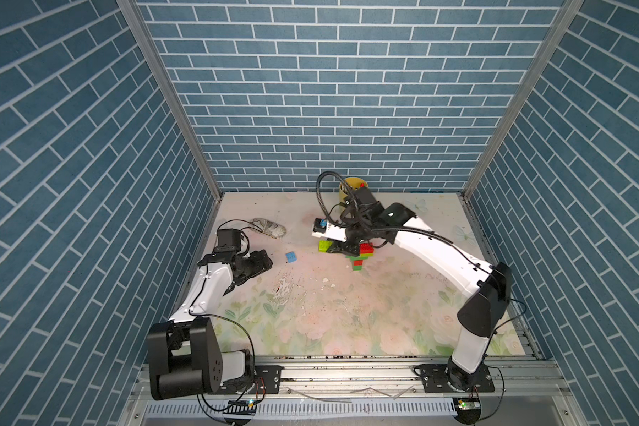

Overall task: Assemble a spoon with lego
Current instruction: Pick up the lego brick from the center of the board, then adjust the lego brick at the center of the board.

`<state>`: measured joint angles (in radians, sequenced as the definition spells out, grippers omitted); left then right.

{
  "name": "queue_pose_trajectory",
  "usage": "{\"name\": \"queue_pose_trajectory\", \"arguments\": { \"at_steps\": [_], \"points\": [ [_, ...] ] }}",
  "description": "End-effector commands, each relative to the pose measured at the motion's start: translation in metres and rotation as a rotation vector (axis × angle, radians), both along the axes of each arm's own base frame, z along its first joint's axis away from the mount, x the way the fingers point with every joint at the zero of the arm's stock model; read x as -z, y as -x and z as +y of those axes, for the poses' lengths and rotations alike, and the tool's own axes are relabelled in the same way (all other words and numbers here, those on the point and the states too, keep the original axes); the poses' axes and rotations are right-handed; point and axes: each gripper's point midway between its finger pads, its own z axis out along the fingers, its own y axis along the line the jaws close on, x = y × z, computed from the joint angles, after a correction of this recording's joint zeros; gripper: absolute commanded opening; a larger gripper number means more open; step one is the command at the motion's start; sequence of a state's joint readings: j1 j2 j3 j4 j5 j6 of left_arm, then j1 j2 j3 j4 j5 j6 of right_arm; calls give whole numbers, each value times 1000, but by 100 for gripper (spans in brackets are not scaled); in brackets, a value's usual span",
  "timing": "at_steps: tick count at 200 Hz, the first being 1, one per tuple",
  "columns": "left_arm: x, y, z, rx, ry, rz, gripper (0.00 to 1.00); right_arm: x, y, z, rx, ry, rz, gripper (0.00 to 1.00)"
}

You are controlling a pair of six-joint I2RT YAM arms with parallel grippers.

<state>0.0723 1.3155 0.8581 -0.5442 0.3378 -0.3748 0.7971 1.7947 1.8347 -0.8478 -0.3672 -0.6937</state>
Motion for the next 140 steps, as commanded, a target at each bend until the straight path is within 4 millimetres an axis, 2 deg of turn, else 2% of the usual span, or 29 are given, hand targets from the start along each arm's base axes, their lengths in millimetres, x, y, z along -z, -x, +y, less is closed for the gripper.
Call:
{"name": "queue_pose_trajectory", "arguments": {
  "at_steps": [1, 44, 72, 114, 140],
  "points": [
    [-6, -2, -47, 113, 31, -46, 85, 18, 0, -44, -18, 126, 30, 12],
    [-13, -6, -155, 284, 152, -134, 86, 9, -25, -92, 101, 122, -16, 11],
    [-16, -14, -207, 370, 203, -139, 87, 6, -35, -113, 153, 118, -27, 11],
    [-10, -27, -245, 414, 254, -133, 87, 2, -45, -125, 201, 101, -40, 11],
    [-3, -33, -253, 406, 273, -124, 87, 0, -46, -125, 209, 94, -42, 11]
  ]
}}
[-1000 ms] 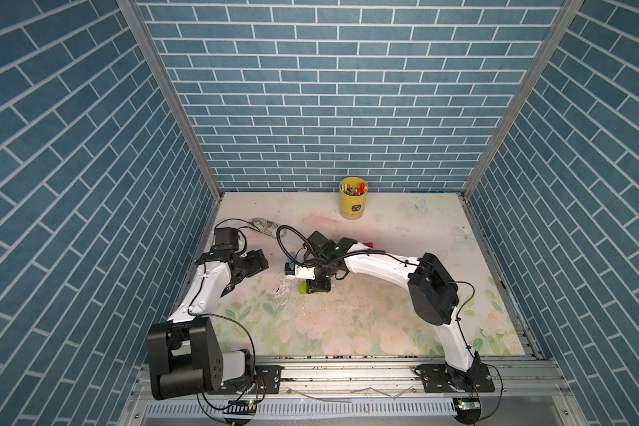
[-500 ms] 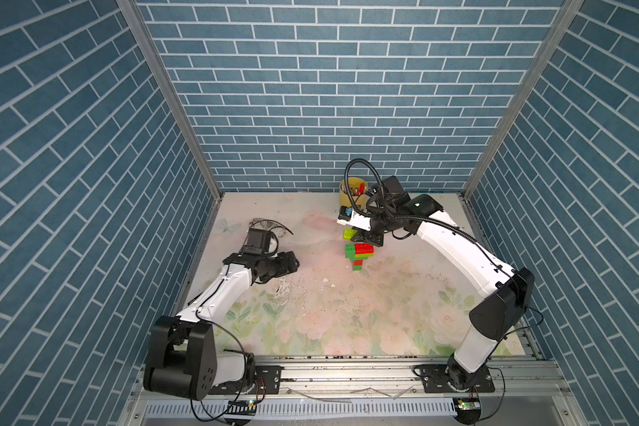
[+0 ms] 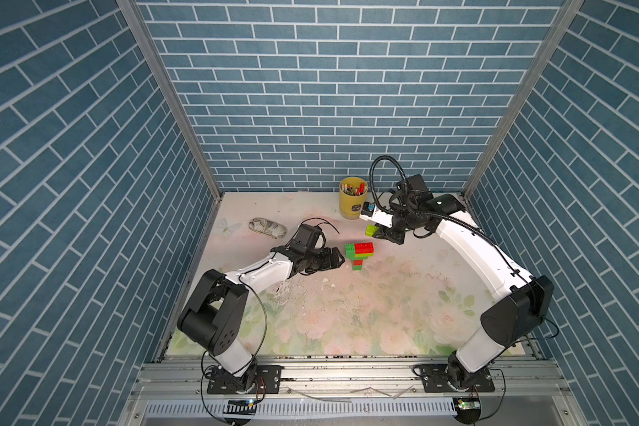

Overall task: Assemble a spoon with lego
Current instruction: Adjust the lego brick at the center of the board.

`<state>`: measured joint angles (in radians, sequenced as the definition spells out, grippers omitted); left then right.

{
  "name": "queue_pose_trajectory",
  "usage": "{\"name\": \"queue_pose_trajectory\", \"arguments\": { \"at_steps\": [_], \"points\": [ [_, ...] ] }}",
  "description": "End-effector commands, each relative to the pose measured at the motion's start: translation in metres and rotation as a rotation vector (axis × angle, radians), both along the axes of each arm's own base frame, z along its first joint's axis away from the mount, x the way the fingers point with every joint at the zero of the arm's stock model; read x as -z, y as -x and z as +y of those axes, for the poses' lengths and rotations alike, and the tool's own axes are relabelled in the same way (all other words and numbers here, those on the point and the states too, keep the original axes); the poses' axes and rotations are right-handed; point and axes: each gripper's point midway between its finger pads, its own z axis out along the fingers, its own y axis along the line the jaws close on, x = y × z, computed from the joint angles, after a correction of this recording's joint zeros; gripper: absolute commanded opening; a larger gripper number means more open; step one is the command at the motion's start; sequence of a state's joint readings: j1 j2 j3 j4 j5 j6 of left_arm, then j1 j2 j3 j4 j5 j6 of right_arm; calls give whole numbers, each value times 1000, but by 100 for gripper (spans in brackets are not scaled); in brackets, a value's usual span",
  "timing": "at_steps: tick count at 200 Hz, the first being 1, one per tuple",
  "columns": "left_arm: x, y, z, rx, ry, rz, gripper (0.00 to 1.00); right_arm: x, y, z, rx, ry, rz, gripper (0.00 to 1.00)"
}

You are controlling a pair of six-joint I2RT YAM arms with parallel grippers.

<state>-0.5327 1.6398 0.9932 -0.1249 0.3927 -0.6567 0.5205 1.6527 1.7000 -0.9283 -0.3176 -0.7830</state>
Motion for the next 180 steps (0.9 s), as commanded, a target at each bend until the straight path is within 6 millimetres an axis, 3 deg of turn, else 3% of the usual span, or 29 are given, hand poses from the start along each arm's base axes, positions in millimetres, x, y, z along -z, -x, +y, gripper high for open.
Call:
{"name": "queue_pose_trajectory", "arguments": {
  "at_steps": [1, 97, 180],
  "points": [
    [-7, -10, -13, -6, 53, -19, 87, -5, 7, -2, -29, -1, -20, 11],
    [0, -20, -17, -14, 53, -12, 86, -2, 12, -1, -47, -12, 8, 10],
    [4, -22, -11, -24, 45, -3, 86, 26, 6, 12, -34, 2, 114, 10]
  ]
}}
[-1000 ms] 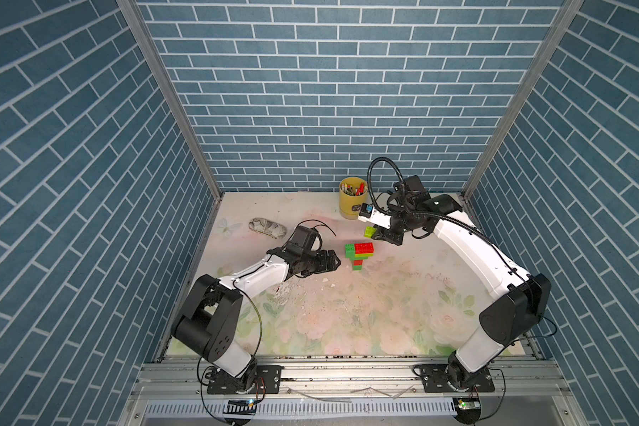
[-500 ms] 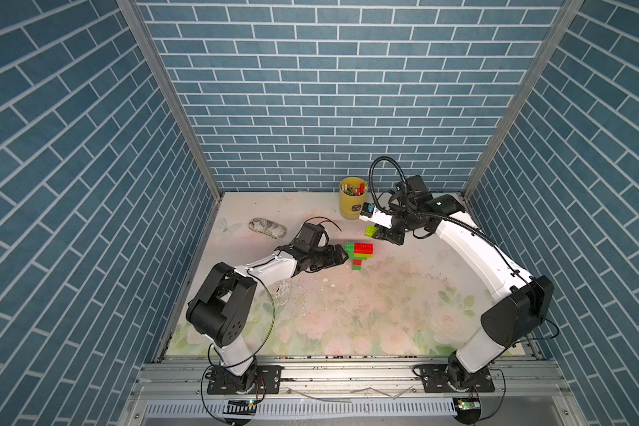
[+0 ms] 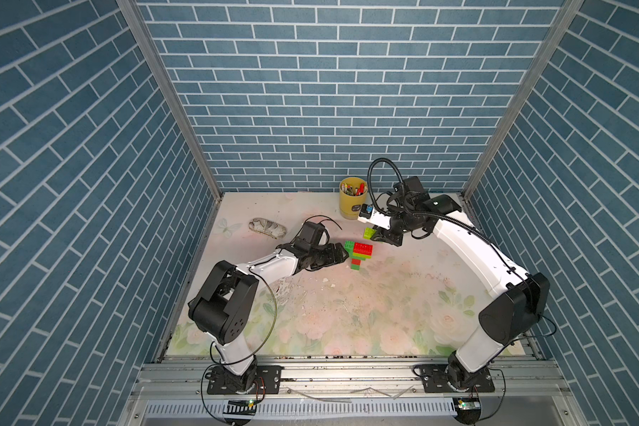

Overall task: Assemble a spoon with lego
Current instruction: Adjust the lego brick at the center of the board, then assemble the lego brick with the lego brick.

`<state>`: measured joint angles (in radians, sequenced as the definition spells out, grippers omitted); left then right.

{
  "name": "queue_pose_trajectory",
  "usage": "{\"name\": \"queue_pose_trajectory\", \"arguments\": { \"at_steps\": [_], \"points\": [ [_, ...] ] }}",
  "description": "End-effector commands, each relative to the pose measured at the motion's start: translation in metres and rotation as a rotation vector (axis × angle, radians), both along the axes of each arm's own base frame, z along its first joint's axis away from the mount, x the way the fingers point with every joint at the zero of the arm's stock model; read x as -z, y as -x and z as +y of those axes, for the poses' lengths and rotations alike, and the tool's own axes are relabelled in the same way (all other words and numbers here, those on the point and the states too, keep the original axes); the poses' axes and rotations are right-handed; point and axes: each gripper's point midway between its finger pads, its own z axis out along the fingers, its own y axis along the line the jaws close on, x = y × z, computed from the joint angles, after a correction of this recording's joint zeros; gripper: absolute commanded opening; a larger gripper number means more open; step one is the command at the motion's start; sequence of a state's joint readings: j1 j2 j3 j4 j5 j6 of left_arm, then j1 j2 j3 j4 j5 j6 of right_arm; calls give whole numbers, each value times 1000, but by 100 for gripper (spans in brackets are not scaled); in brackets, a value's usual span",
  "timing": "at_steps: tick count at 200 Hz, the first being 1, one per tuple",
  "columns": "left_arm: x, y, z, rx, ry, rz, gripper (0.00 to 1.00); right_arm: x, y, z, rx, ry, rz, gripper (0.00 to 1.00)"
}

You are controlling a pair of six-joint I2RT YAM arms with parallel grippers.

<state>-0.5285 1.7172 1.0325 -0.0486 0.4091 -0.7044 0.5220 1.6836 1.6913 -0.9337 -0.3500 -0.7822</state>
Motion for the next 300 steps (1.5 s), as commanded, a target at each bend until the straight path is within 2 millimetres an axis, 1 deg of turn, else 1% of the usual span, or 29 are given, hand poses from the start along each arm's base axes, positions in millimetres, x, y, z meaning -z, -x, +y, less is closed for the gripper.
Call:
{"name": "queue_pose_trajectory", "arguments": {
  "at_steps": [1, 28, 60, 87, 139, 186, 235, 300],
  "points": [
    [0, -3, 1, 4, -2, -6, 86, 11, 4, 7, -15, 4, 62, 10],
    [0, -1, 4, 0, -7, -9, 86, 20, -4, 17, 19, 19, 68, 10],
    [-2, 1, 12, -6, -10, -10, 86, 30, -11, 24, 44, 50, 81, 9],
    [-1, 3, 15, -9, -13, -10, 86, 34, -9, 31, 22, 58, 95, 10],
    [0, 3, 16, -13, -6, -10, 86, 44, -14, 34, 52, 103, 113, 10],
    [-1, 3, 16, -10, -3, -12, 86, 49, -12, 38, 51, 108, 130, 9],
    [-1, 3, 16, -12, -1, -12, 86, 52, -5, 42, 28, 106, 153, 10],
    [0, 3, 16, -12, 1, -11, 86, 59, -8, 42, 39, 122, 163, 9]
  ]
}}
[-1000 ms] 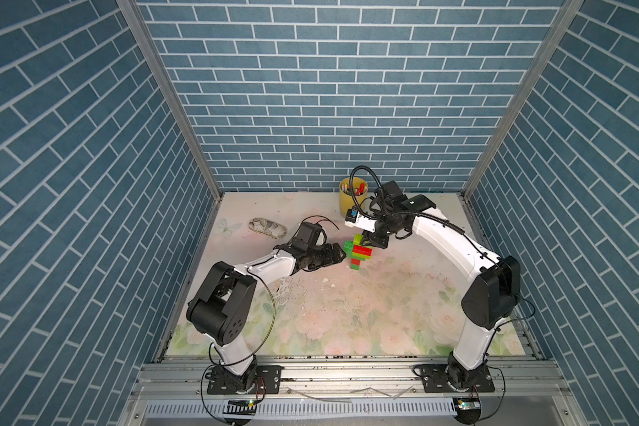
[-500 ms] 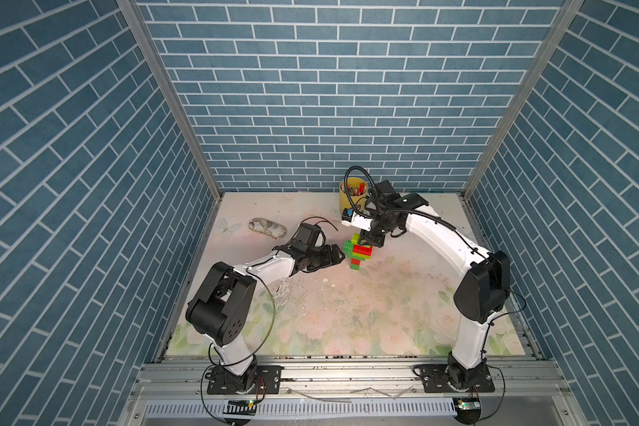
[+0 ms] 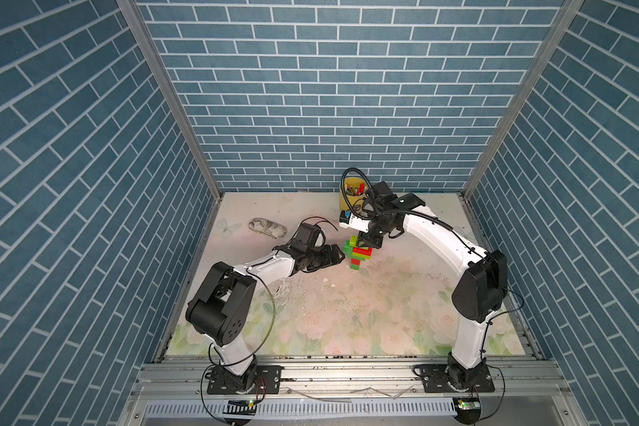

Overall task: Assemble a spoon with lego
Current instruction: Assemble the lego brick with the lego brick.

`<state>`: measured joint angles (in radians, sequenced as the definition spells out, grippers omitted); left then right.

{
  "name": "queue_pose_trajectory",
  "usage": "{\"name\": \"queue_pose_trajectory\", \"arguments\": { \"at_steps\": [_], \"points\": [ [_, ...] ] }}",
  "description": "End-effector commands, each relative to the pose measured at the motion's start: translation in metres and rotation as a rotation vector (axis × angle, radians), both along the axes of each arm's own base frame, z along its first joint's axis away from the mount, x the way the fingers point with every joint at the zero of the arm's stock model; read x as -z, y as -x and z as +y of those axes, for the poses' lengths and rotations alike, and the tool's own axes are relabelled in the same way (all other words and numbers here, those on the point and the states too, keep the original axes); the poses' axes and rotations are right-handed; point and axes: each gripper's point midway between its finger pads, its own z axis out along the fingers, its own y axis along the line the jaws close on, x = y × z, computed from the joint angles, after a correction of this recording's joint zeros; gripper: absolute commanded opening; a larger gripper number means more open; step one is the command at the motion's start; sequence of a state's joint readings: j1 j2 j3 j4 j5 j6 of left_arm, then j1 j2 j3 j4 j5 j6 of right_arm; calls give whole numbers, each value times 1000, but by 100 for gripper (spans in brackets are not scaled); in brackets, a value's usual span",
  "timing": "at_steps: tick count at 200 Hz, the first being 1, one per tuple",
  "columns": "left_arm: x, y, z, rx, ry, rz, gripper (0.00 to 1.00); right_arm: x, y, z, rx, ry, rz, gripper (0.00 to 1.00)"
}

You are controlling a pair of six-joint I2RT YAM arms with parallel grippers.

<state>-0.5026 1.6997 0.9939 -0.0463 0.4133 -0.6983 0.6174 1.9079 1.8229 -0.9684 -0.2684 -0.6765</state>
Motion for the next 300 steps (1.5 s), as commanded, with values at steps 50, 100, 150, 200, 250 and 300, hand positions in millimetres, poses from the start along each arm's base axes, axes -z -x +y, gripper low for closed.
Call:
{"name": "queue_pose_trajectory", "arguments": {
  "at_steps": [50, 100, 150, 200, 250, 300],
  "points": [
    [-6, 1, 2, 7, 10, -23, 86, 9, 6, 0, 12, 26, 58, 9],
    [-6, 1, 2, 8, 11, -23, 86, 15, 6, 0, 22, 38, 74, 9],
    [-6, 1, 3, 9, 12, -25, 86, 27, 8, -5, 7, 73, 84, 8],
    [-7, 0, 2, 11, 15, -28, 86, 26, 8, -7, -35, 93, 69, 8],
    [-9, -1, 1, 14, 18, -31, 87, 25, 9, -7, -44, 93, 74, 7],
    [-10, -2, 1, 12, 19, -35, 86, 25, 11, -2, -49, 75, 93, 7]
  ]
}}
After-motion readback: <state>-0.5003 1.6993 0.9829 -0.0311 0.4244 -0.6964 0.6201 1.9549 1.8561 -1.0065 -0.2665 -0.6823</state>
